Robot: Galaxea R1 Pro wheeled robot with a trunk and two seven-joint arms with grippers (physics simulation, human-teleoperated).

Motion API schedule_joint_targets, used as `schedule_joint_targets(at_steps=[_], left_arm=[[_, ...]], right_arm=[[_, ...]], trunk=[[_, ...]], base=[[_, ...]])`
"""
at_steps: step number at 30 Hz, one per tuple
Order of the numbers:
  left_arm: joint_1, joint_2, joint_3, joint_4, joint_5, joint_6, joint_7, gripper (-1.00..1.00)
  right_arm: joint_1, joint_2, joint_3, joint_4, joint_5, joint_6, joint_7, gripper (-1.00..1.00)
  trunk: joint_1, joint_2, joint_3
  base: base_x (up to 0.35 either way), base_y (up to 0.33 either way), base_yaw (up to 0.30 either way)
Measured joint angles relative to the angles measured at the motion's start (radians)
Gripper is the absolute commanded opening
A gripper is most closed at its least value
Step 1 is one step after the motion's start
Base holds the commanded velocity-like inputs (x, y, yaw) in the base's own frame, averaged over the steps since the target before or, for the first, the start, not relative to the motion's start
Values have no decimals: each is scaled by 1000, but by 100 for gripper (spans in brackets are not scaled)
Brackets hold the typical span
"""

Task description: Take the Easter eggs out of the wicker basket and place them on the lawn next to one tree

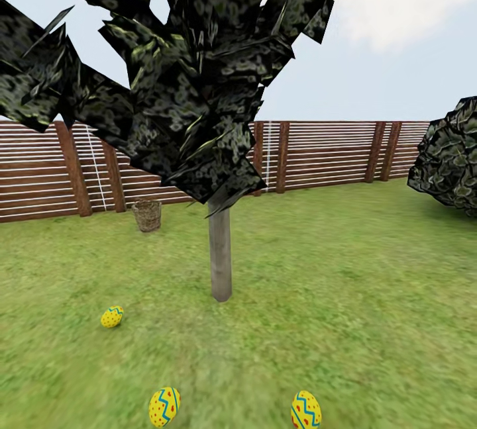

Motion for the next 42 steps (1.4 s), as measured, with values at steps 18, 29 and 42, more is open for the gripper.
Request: schedule_joint_targets(at_steps=[18,29,42], left_arm=[[0,-6,0,1,-1,0,0,100],[0,-6,0,1,-2,0,0,100],[15,-15,0,2,-2,0,1,100]], right_arm=[[0,0,0,0,0,-1,0,100],[0,0,0,0,0,-1,0,100],[19,8,0,0,0,-1,0,100]], trunk=[[-69,126,56],[-111,203,91],[-161,294,132]], base=[[0,0,0],[0,0,0],[0,0,0]])
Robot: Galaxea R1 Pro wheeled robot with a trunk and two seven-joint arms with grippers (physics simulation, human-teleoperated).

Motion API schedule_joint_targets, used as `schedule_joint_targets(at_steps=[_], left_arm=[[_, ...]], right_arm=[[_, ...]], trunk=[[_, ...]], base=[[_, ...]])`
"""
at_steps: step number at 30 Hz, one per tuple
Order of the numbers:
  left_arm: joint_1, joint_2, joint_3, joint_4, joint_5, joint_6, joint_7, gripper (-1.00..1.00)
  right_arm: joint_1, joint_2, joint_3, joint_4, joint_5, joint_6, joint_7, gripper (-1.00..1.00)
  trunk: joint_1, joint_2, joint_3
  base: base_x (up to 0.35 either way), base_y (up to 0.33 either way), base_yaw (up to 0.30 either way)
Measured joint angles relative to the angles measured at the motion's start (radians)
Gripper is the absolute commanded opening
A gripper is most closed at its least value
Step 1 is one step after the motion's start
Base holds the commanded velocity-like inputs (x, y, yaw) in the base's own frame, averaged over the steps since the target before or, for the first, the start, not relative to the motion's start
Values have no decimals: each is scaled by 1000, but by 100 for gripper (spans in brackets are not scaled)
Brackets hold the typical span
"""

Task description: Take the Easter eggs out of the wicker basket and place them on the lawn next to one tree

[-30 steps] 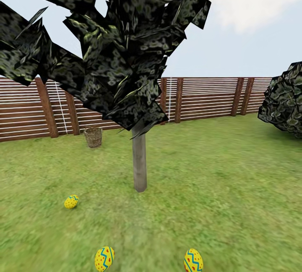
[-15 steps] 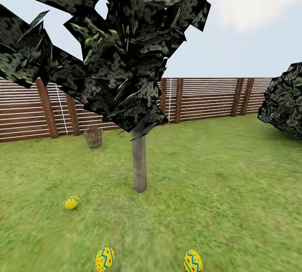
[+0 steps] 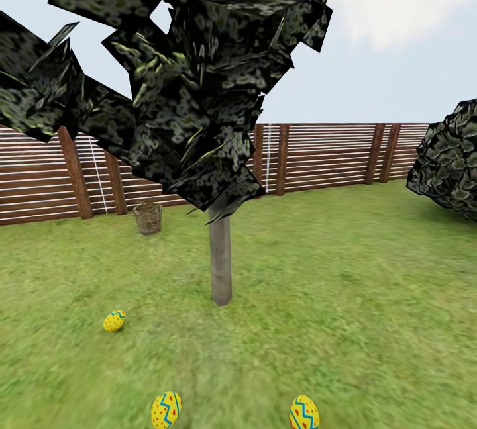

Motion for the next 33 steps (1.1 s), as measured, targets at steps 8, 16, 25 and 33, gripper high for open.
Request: schedule_joint_targets(at_steps=[8,16,25,33], left_arm=[[22,-17,0,0,0,0,0,100],[67,-17,0,0,0,-1,-1,100],[81,-16,0,1,0,-4,-2,100],[98,-13,0,0,-2,-6,-3,100]], right_arm=[[43,11,0,0,0,-5,-1,100],[96,5,0,0,-1,-17,-1,100],[111,7,0,0,-1,-14,-1,100],[121,10,0,0,-1,-15,-1,100]], trunk=[[-31,56,25],[-61,112,50],[-96,175,79],[-127,231,104]], base=[[0,0,0],[0,0,0],[0,0,0],[0,0,0]])
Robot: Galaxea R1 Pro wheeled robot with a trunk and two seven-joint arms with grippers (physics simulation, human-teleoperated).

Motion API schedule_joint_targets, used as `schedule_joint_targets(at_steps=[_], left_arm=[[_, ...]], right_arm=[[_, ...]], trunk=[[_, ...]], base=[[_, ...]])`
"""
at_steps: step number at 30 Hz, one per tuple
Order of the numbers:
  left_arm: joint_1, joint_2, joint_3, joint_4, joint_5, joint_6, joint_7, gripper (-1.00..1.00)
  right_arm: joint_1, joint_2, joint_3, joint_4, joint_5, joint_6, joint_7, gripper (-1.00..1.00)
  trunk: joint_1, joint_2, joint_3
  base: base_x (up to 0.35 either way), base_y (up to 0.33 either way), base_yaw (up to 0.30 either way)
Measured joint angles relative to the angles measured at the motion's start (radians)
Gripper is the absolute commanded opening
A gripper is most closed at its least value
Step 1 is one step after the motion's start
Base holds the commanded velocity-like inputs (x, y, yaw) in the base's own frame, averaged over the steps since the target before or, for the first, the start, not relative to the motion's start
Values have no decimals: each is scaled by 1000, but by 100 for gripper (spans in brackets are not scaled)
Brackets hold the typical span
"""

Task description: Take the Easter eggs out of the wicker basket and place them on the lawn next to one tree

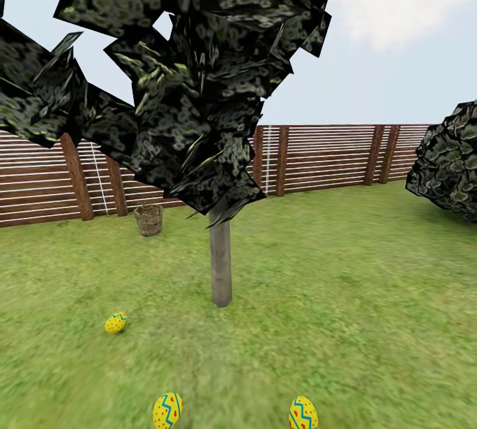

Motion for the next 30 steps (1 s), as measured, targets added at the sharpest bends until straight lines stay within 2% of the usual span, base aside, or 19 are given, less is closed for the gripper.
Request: schedule_joint_targets(at_steps=[9,13,30], left_arm=[[1,-6,-1,1,-2,-1,-1,100],[16,-22,-2,0,-3,-4,0,100],[22,-26,-2,0,-3,-5,0,100]], right_arm=[[28,-1,0,0,-2,-19,0,100],[54,-2,-1,0,-3,-38,0,100],[59,3,-2,-3,-5,-53,0,100]], trunk=[[-34,62,27],[-50,90,39],[-115,209,93]], base=[[0,0,0],[0,0,0],[0,0,0]])
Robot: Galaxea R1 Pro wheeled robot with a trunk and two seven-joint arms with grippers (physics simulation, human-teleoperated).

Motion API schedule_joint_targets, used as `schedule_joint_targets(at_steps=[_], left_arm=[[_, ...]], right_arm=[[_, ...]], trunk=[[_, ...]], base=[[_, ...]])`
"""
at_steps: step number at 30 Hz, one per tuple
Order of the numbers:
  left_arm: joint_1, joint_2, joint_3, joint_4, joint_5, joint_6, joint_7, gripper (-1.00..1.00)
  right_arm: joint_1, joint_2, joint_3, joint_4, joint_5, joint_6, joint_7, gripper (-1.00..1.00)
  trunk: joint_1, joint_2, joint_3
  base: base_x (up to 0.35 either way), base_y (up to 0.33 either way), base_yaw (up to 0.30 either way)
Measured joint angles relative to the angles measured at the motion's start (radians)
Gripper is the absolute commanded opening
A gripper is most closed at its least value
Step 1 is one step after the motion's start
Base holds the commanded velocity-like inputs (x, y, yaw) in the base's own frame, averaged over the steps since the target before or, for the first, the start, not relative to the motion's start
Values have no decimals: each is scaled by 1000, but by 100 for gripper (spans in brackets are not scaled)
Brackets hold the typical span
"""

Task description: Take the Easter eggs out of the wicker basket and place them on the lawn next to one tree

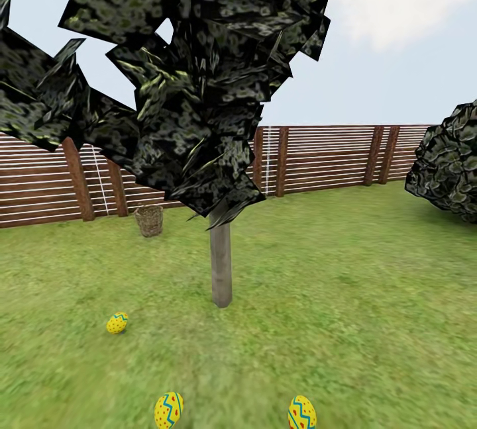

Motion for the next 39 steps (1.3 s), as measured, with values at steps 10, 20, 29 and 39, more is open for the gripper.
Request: schedule_joint_targets(at_steps=[10,20,29,39], left_arm=[[0,-1,0,0,0,-3,-1,100],[0,3,0,0,0,-16,-1,100],[3,-1,-1,1,-3,-17,0,100],[11,0,0,1,-2,-17,0,100]], right_arm=[[0,1,-1,0,0,0,1,100],[0,3,0,1,0,4,1,100],[0,4,0,3,1,6,1,100],[3,6,-1,2,0,6,1,100]], trunk=[[-8,14,6],[-8,14,6],[-8,14,6],[-8,14,6]], base=[[0,0,0],[0,0,0],[0,0,0],[0,0,0]])
